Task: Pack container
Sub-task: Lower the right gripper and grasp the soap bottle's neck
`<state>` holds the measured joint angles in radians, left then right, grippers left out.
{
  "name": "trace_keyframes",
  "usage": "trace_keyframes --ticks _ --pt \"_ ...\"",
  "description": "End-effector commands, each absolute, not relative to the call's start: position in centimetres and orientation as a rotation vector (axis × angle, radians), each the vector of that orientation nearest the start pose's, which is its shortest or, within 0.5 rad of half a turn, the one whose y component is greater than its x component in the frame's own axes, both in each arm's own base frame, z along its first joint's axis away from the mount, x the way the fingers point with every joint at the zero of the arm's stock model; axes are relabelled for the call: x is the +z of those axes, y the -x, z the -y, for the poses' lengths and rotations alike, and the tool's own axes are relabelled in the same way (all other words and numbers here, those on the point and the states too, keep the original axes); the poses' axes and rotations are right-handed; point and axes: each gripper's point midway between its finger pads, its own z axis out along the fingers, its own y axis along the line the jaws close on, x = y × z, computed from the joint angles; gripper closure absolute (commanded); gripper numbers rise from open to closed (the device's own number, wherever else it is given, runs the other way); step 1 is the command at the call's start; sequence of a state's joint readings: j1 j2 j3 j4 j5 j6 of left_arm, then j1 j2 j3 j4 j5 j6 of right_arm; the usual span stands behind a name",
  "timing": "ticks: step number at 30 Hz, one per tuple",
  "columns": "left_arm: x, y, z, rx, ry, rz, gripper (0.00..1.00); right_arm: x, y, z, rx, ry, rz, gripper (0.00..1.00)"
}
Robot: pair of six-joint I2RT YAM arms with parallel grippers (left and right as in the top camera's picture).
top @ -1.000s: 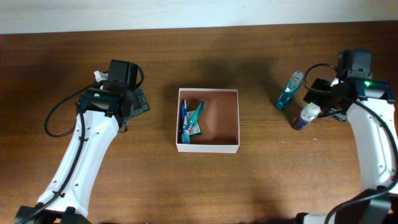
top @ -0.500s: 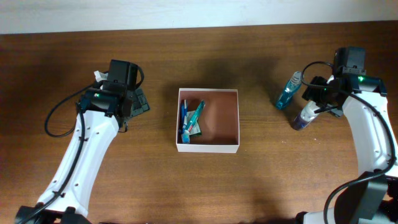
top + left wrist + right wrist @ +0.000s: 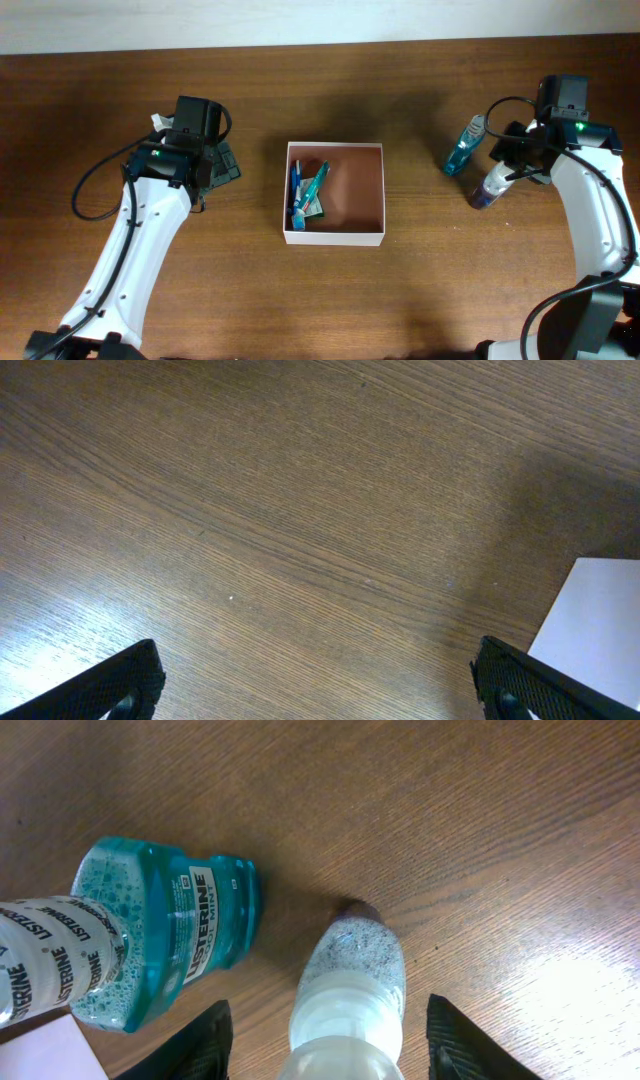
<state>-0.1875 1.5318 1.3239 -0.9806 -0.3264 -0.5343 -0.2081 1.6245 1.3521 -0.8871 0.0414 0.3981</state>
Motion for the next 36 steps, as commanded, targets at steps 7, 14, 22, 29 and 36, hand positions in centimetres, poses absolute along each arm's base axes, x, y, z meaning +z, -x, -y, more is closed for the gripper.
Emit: trace_keyframes --ticks 7,14,22,29,36 --pt "16.4 -35.5 0.9 0.249 0.537 -2.611 0.01 13.9 -37.5 8.7 0.001 -0.847 -2.624 0.44" --pt "16.4 -35.5 0.9 0.249 0.538 -2.611 0.01 13.3 -37.8 8.8 -0.001 -0.849 -2.634 0.56" --pt "16.4 -35.5 0.9 0.249 0.537 -2.611 0.01 14.1 -38.0 9.1 -0.023 -0.839 -2.625 0.64" --pt "16.4 -35.5 0.9 0.249 0.538 -2.611 0.01 16.4 -37.8 9.2 -0.050 -0.807 -2.636 0.71" --pt "16.4 -35.5 0.9 0.249 0.537 -2.611 0.01 16.5 -37.3 9.1 -0.046 -0.811 -2.655 0.73"
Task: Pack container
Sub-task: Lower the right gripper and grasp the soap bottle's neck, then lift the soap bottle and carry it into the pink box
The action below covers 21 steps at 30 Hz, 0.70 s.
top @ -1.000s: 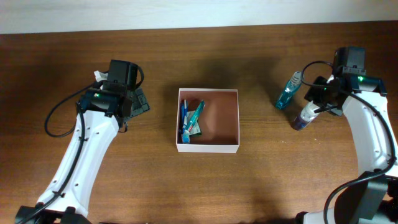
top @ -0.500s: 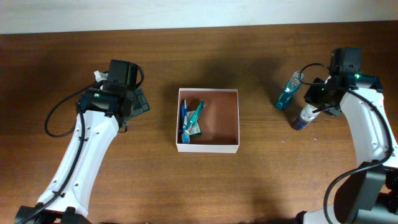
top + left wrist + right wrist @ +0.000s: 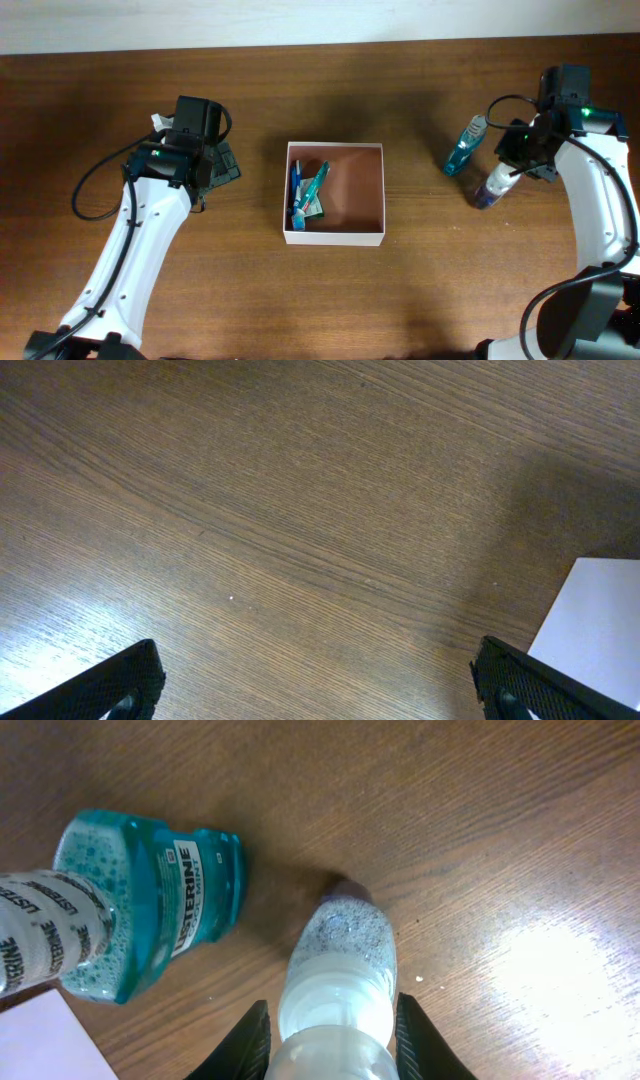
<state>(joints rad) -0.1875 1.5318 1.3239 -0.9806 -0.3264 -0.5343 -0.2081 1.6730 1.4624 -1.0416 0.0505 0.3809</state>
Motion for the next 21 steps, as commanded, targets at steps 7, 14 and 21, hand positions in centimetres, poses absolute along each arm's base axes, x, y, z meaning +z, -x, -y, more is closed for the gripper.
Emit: trace_keyframes --ticks 7,14,21 --pt "16.4 -35.5 0.9 0.248 0.537 -2.611 0.01 18.4 -36.5 8.8 -0.044 -0.805 -2.640 0.74" --pt "16.4 -35.5 0.9 0.249 0.538 -2.611 0.00 20.3 -34.7 7.9 -0.018 -0.719 -2.660 0.73" --pt "16.4 -35.5 0.9 0.249 0.538 -2.611 0.01 23.6 -33.4 6.3 -0.016 -0.590 -2.663 0.74"
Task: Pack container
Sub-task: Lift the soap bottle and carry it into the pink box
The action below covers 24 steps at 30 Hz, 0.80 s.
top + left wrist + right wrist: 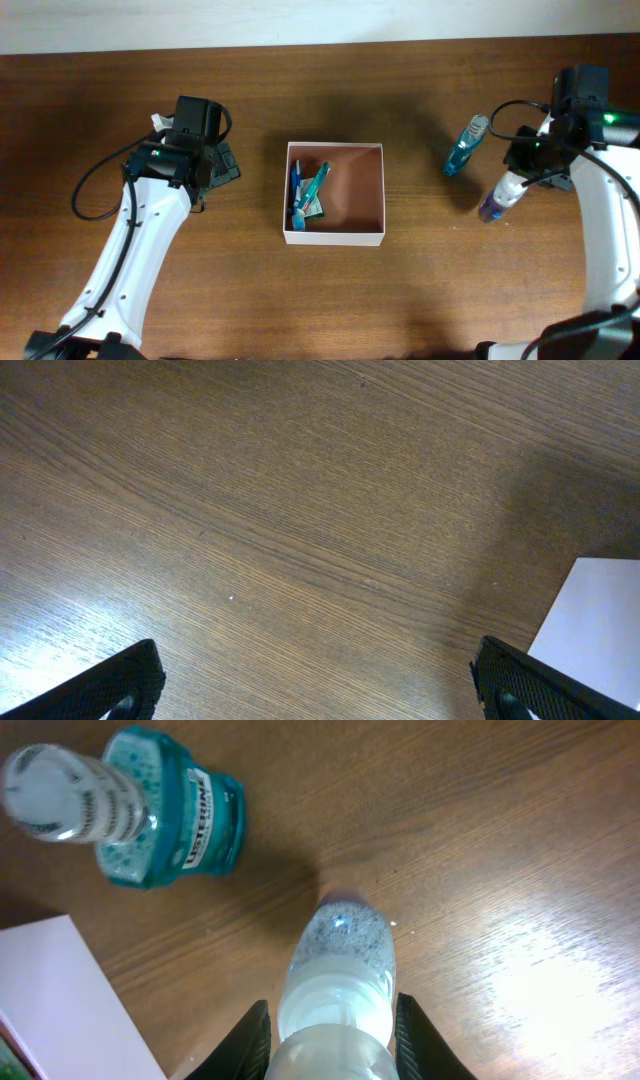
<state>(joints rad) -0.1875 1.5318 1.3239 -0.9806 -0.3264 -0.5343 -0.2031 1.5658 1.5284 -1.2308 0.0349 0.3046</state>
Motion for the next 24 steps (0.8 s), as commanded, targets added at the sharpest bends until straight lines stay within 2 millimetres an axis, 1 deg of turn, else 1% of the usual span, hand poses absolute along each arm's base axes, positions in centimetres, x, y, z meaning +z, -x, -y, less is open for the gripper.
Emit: trace_keyframes --ticks 1,2,3,4,8,10,11,12,15,17,21,24 --pt "16.4 -35.5 0.9 0.249 0.538 -2.611 0.01 24.2 -33.4 5.7 -0.010 -0.565 -2.662 0.74" --pt "16.4 -35.5 0.9 0.249 0.538 -2.611 0.01 24.6 -33.4 5.3 -0.007 -0.548 -2.662 0.73" --pt "16.4 -35.5 0.9 0.249 0.537 -2.611 0.01 25.6 -33.4 4.1 0.002 -0.486 -2.662 0.74" --pt "16.4 -35.5 0.9 0.249 0.537 -2.611 0.01 26.1 -33.4 3.5 0.008 -0.460 -2.659 0.73" --pt "16.4 -35.5 0.9 0.249 0.537 -2.611 0.01 28.9 -33.8 -0.2 0.052 -0.309 -2.623 0.74" --pt "16.4 -35.5 0.9 0.249 0.538 -2.611 0.01 29.9 -33.9 -1.9 0.074 -0.243 -2.605 0.74" --pt "16.4 -35.5 0.9 0.249 0.537 -2.611 0.01 30.5 -33.9 -3.2 0.092 -0.189 -2.592 0.74" --pt "16.4 -35.5 0.9 0.249 0.537 -2.611 0.01 30.8 -33.9 -4.1 0.103 -0.157 -2.586 0.74" --pt "16.4 -35.5 0.9 0.249 0.538 -2.611 0.01 31.2 -33.6 -7.4 0.142 -0.034 -2.577 0.75" --pt "16.4 -35.5 0.9 0.249 0.537 -2.611 0.01 31.2 -33.3 -8.8 0.158 0.023 -2.576 0.75" --pt "16.4 -35.5 0.9 0.249 0.538 -2.611 0.01 31.1 -33.4 -10.9 0.177 0.102 -2.565 0.75" --pt "16.4 -35.5 0.9 0.249 0.538 -2.611 0.01 30.5 -33.9 -12.3 0.186 0.148 -2.571 0.74"
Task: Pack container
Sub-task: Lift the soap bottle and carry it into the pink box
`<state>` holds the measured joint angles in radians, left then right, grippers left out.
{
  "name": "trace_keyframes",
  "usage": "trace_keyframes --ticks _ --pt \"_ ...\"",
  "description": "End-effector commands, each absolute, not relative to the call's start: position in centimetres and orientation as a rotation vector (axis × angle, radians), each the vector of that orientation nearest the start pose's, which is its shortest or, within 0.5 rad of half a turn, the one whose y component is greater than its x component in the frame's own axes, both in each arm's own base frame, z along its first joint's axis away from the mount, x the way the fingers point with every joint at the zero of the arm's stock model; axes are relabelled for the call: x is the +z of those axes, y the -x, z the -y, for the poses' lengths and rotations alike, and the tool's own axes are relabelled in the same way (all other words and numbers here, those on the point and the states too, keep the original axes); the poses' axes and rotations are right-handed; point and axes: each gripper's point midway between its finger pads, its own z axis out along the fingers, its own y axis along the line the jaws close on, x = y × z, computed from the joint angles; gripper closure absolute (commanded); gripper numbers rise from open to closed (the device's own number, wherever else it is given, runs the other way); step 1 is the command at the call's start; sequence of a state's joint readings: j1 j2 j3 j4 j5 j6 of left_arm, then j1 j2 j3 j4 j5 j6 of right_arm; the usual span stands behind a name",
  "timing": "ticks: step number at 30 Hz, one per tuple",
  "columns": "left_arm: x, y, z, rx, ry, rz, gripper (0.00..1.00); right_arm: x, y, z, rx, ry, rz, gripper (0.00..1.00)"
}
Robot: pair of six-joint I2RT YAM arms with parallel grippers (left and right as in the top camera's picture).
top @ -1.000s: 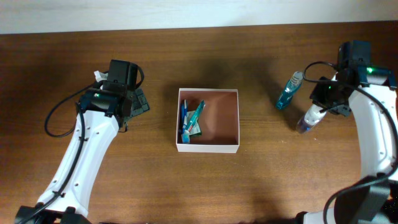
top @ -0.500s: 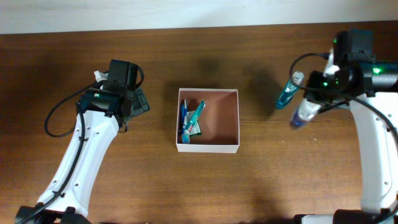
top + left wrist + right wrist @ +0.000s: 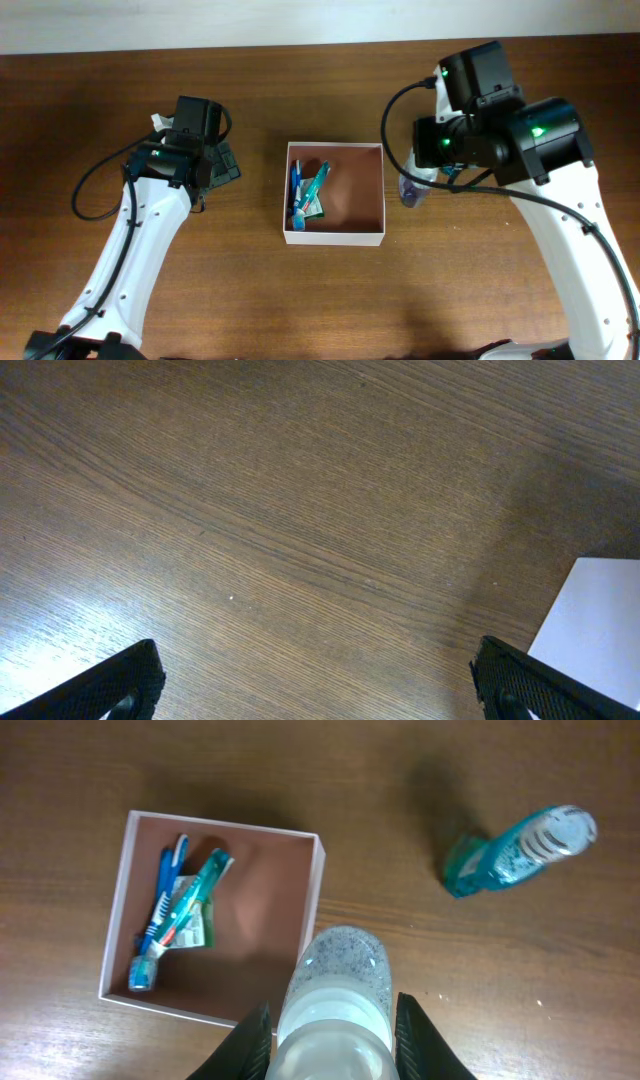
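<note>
A white box with a brown inside [image 3: 360, 232] [image 3: 312, 870] sits mid-table, holding a blue toothbrush [image 3: 296, 186] and a teal toothpaste tube [image 3: 314, 187] [image 3: 190, 900]. My right gripper [image 3: 333, 1040] is shut on a clear speckled bottle [image 3: 338, 990] [image 3: 412, 189], held in the air just right of the box's right wall. The teal Listerine bottle [image 3: 515, 848] stands on the table further right; the arm hides it in the overhead view. Left of the box, my left gripper [image 3: 320, 685] hangs open over bare wood.
The wooden table [image 3: 250, 290] stretches round the box. A pale wall [image 3: 300, 20] runs along the far edge. The right arm [image 3: 560, 230] reaches over the table's right half. A corner of the box [image 3: 590, 630] shows in the left wrist view.
My right gripper has carried the clear speckled bottle leftward and higher, from beside the Listerine bottle to just right of the box. The left arm has not moved.
My right gripper stood open around the speckled bottle standing beside the Listerine bottle. Then it was shut on it. Then the bottle was up and off to the right of the Listerine. Now it hangs by the box's right wall. The left arm stayed still.
</note>
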<state>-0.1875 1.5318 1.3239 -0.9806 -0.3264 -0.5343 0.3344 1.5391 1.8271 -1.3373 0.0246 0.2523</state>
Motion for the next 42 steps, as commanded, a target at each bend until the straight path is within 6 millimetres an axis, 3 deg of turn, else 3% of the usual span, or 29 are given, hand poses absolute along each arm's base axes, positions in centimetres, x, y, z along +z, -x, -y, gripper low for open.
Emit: trace_keyframes --ticks 1,13,24,28,42 --pt "16.4 -35.5 0.9 0.249 0.537 -2.611 0.01 30.3 -34.0 -12.7 0.187 0.159 -2.574 0.74" --pt "16.4 -35.5 0.9 0.249 0.537 -2.611 0.01 27.1 -37.2 -18.3 0.215 0.319 -2.562 0.75" --pt "16.4 -35.5 0.9 0.249 0.538 -2.611 0.01 22.2 -40.4 -19.9 0.185 0.322 -2.624 0.75" --pt "16.4 -35.5 0.9 0.249 0.537 -2.611 0.01 20.8 -41.3 -19.2 0.101 0.305 -2.638 0.75" --pt "16.4 -35.5 0.9 0.249 0.537 -2.611 0.01 17.9 -42.0 -18.6 0.006 0.296 -2.692 0.75"
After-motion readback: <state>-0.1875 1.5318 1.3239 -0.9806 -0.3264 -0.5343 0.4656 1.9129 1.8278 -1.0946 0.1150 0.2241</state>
